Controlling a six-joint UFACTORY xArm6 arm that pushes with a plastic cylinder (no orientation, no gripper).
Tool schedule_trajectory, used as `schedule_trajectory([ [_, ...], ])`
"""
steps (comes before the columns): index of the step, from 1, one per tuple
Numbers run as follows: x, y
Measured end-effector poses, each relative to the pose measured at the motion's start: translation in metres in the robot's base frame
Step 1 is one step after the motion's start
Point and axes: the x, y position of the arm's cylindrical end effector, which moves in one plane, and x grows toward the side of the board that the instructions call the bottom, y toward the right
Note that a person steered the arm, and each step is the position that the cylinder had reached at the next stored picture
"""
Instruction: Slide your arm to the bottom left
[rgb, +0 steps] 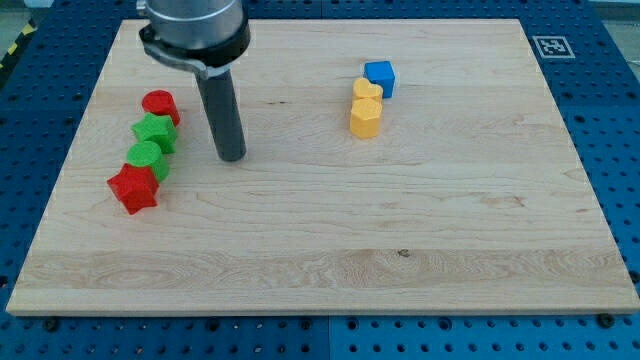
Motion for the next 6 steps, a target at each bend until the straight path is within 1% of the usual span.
schedule_trajectory([
  [1, 0.003, 0.000],
  [2, 0.026, 0.000],
  [3, 0.061, -0.014],
  [4, 0.069, -0.044],
  [5, 0.096, -0.053],
  [6, 0.110, -0.053],
])
